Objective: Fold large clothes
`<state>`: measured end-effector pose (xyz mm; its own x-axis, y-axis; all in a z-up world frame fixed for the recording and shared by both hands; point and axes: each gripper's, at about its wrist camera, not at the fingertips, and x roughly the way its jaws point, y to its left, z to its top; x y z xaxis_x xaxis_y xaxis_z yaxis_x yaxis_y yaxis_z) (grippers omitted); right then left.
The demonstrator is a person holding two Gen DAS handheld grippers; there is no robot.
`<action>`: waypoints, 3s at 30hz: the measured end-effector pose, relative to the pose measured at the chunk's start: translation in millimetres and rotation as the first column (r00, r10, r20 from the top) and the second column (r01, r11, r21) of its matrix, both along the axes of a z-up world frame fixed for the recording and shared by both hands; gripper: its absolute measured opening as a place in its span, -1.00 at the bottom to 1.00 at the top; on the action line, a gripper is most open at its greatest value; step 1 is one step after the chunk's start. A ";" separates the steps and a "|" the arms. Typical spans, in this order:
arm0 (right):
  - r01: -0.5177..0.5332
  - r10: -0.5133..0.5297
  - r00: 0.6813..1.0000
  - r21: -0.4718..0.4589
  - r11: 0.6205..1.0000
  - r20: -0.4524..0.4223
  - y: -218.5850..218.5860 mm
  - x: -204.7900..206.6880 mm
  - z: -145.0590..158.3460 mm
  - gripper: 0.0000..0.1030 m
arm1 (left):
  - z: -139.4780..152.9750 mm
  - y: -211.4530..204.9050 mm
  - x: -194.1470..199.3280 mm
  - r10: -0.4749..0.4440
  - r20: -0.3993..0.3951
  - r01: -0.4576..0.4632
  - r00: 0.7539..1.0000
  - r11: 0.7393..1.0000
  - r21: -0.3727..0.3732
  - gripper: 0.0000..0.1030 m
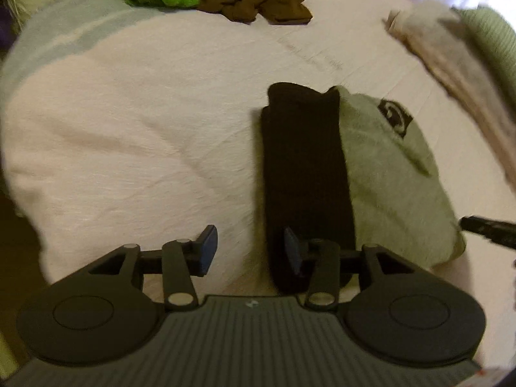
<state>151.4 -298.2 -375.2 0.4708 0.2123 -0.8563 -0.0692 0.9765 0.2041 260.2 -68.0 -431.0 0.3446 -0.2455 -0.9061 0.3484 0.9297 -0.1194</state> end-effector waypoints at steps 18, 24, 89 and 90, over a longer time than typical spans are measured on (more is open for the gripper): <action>0.004 0.002 0.998 0.100 0.995 -0.058 29.9 -31.0 22.7 0.23 | 18.7 -29.2 -19.6 -0.076 -0.063 0.080 0.995 0.994 0.072 0.18; 0.072 -0.062 0.997 0.205 0.976 -0.053 -27.4 -4.3 1.6 0.28 | 3.1 2.4 27.4 -0.007 -0.043 0.001 0.999 0.993 -0.122 0.51; 0.639 -0.869 0.468 0.617 0.459 0.161 -411.6 -592.8 266.6 -0.65 | 182.6 -514.6 -405.6 -0.855 0.027 0.614 0.518 0.350 -0.707 -0.69; 0.638 -0.871 0.459 0.617 0.461 0.175 -434.8 -598.4 274.4 -0.65 | 190.6 -540.5 -419.8 -0.857 0.043 0.619 0.513 0.335 -0.711 -0.69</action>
<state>-447.1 -733.0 -100.7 0.8809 -0.1655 -0.4435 0.4653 0.4752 0.7468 -159.6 -608.5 -240.4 -0.5142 -0.7319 -0.4471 0.6830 -0.0341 -0.7296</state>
